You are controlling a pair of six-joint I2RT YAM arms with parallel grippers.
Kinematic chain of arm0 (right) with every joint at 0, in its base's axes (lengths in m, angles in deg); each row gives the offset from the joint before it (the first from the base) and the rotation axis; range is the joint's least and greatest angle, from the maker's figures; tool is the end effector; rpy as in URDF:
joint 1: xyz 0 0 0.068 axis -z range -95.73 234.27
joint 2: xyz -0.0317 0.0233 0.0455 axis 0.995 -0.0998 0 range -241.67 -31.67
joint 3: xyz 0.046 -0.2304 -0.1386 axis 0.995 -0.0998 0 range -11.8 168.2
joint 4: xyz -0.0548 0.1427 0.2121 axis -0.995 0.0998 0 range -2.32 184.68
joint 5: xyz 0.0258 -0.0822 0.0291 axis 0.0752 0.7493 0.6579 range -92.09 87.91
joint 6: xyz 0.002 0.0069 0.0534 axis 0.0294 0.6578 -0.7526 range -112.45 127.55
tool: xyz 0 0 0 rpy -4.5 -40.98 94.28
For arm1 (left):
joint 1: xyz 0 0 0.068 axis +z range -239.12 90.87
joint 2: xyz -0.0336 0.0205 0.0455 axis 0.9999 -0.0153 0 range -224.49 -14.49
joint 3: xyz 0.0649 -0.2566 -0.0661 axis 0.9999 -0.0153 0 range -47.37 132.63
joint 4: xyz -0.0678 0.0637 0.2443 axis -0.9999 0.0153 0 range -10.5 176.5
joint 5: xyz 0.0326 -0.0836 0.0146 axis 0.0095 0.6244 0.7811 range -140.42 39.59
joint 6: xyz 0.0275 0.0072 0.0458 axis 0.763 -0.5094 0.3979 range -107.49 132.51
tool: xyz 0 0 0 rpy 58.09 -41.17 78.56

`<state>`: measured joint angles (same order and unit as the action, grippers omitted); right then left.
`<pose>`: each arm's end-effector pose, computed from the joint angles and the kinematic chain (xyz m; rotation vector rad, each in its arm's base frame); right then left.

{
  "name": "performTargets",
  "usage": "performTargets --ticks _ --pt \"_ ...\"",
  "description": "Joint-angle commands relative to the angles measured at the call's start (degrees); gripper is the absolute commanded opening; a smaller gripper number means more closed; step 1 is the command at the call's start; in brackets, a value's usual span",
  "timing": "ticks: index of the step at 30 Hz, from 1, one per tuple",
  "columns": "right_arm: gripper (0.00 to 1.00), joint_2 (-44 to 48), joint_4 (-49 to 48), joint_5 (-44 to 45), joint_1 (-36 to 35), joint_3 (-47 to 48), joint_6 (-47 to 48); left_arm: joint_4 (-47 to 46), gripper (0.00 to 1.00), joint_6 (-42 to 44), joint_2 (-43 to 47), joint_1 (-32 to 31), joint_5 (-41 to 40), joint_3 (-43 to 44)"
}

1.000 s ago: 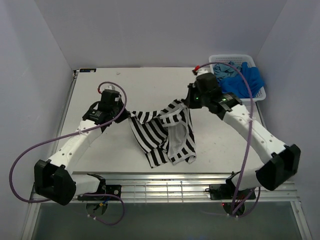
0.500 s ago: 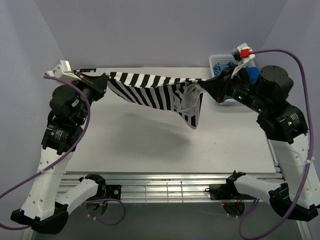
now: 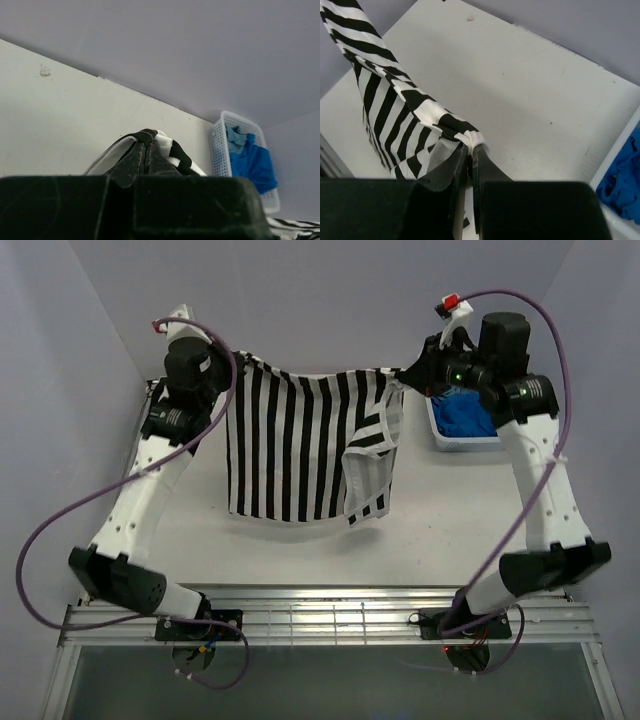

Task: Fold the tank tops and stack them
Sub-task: Flatten the tank top out

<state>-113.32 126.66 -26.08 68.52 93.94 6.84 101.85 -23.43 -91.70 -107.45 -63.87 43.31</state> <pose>0.2692 0.0910 0.5021 -0.5340 1.7683 0.5840 0.2808 -0.0843 0.4695 -0.4395 1.6908 -0.4960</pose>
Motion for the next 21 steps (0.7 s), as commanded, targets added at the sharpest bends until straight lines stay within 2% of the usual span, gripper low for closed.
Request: performTargets --ticks 1,3,4,6,7,9,11,14,15,16,17,18,19,20,21 --pt "0.08 -9.5 -1.6 -18.2 9.8 12.1 5.3 -1.1 0.00 3.5 -10.8 5.0 5.3 8.4" --pt "0.08 -17.5 -0.7 -26.8 15.0 21.2 3.4 -1.1 0.00 4.7 -15.4 6.3 9.5 17.3" --pt "0.08 -19.4 -0.4 -29.9 17.2 30.0 2.6 -0.4 0.00 5.3 -19.3 6.8 10.4 20.7" --pt "0.08 -21.4 -1.9 -35.1 19.6 34.9 1.2 -0.2 0.00 6.9 -21.9 6.9 12.9 29.5" --pt "0.08 -20.4 -3.7 -35.8 19.8 34.7 0.0 -0.6 0.00 7.3 -22.8 6.8 13.4 31.4" --pt "0.08 -13.9 -10.5 -35.9 19.9 26.5 -0.8 -1.7 0.00 8.0 -23.1 6.8 17.5 33.3" --pt "0.08 -9.3 -13.7 -35.8 19.9 16.2 2.0 -2.8 0.00 8.2 -21.1 6.9 18.5 31.7" --pt "0.08 -2.6 -8.9 -34.4 19.8 7.2 7.1 -4.4 0.00 6.9 -15.1 6.8 17.8 20.0" --pt "0.08 -0.4 -7.4 -33.5 19.5 4.8 7.7 -5.3 0.00 6.2 -12.9 6.9 16.9 9.8" --pt "0.08 0.9 -6.3 -32.0 17.8 1.7 9.0 -8.6 0.00 5.1 -10.4 6.9 16.5 3.9" --pt "0.09 2.3 -3.8 -26.7 16.1 -1.8 10.0 -10.1 0.00 4.2 -8.0 6.8 15.8 -2.0" --pt "0.12 4.9 -2.8 -22.5 12.6 -9.1 11.1 -11.0 0.00 3.3 -3.6 6.9 13.7 -7.6" --pt "0.14 6.2 -2.4 -17.5 4.6 -13.3 12.5 -11.1 0.00 1.3 -1.6 6.9 11.0 -17.8" --pt "0.17 7.5 -2.4 -7.8 0.5 -17.5 12.5 -10.2 0.00 -0.7 0.1 7.0 8.6 -22.3" --pt "0.27 8.7 -2.3 -5.0 -3.9 -25.0 12.1 -8.7 0.00 -2.6 3.1 7.2 5.8 -26.2"
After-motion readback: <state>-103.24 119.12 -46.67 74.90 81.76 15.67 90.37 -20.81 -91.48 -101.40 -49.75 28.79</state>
